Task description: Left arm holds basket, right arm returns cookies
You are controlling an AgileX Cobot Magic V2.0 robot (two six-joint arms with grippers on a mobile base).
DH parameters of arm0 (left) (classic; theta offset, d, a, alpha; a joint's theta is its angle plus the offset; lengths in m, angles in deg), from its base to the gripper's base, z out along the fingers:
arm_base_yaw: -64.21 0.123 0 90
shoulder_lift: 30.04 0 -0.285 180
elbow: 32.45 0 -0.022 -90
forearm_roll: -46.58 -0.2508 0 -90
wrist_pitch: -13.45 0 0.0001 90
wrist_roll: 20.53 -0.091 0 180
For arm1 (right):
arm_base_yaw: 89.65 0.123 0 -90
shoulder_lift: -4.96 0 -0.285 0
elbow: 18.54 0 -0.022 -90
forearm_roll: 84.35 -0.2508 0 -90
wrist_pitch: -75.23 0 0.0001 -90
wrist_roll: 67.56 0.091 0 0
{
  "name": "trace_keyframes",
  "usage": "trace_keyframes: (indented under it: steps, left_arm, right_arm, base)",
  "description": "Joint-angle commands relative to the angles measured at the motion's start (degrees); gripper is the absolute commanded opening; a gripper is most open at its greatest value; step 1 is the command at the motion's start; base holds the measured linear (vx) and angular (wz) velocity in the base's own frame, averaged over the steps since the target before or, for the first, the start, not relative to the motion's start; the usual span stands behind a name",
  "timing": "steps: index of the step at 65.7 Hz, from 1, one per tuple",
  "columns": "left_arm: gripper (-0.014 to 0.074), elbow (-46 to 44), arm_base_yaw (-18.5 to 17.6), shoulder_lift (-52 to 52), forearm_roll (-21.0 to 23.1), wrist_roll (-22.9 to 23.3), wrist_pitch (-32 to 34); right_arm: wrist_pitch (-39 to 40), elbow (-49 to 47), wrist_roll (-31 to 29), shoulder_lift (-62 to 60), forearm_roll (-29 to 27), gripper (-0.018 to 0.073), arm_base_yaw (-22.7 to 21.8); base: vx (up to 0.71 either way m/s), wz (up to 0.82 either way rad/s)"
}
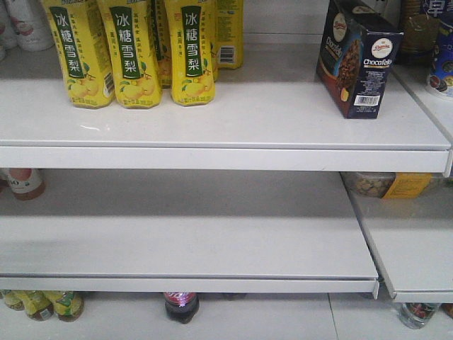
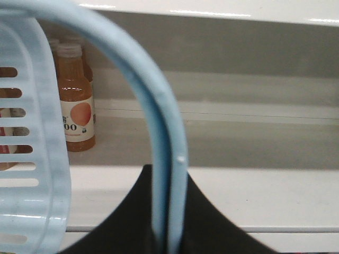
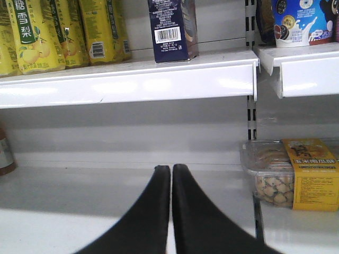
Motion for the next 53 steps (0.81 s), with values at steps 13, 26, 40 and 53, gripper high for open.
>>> trace_keyframes:
  steps: [13, 26, 40, 53]
  left_arm:
    - [-0.0006, 0.64, 1.03, 1.43, 1.31, -4.04, 5.91]
    - [-0.0006, 0.64, 1.03, 1.37, 1.25, -3.99, 6.55]
    - [-0.0006, 0.47, 1.03, 1.33, 1.25, -3.99, 6.60]
    - [-0.0006, 0.47, 1.03, 1.33, 1.25, -3.99, 6.60]
  right_arm:
    - [-0.36, -1.69, -0.05, 0.53, 0.46, -0.0008, -0.01]
    - [-0.36, -1.69, -0.05, 0.53, 0.46, -0.0008, -0.01]
    - [-0.36, -1.69, -0.05, 0.53, 0.46, -0.0008, -0.01]
    - [-0.51, -1.69, -0.05, 0.53, 0.46, -0.0008, -0.01]
  base:
    - [0.00, 0.00]
    - [0.00, 0.00]
    - [0.00, 0.00]
    - [0.00, 0.00]
